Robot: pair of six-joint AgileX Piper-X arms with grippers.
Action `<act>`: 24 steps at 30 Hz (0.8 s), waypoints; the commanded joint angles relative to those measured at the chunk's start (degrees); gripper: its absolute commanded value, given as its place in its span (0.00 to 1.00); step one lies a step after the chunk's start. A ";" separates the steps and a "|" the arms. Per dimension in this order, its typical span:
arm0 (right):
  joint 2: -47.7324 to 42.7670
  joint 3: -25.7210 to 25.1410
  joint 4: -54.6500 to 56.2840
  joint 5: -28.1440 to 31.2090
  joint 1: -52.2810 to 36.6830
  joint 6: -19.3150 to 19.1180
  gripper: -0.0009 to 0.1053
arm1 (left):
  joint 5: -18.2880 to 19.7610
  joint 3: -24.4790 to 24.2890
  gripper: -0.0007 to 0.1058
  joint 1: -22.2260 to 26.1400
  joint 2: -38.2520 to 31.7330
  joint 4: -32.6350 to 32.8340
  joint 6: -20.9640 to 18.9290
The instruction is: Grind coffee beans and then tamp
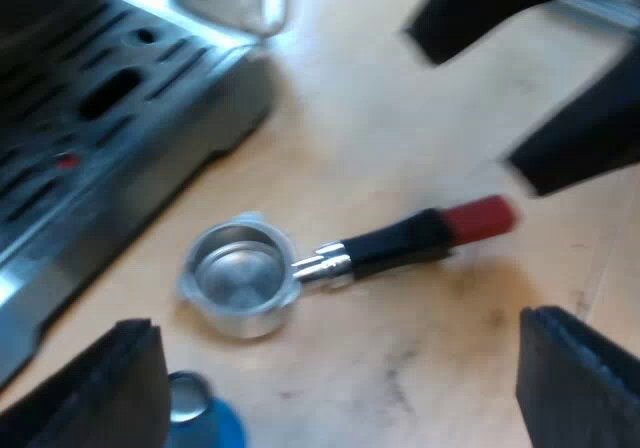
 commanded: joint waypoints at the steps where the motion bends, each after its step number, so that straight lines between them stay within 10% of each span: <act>1: -0.18 -0.35 -1.00 0.36 0.08 -0.75 0.67 | -4.38 -0.02 0.69 -0.16 -0.02 -0.70 -1.59; 13: -0.18 -0.35 -0.79 0.36 0.08 -0.75 0.67 | -15.22 -0.02 0.69 -0.16 2.55 -1.13 -2.82; 24: -0.18 -0.35 -0.79 0.36 0.08 -0.75 0.67 | -15.47 -5.01 0.69 -0.16 9.25 2.16 -2.69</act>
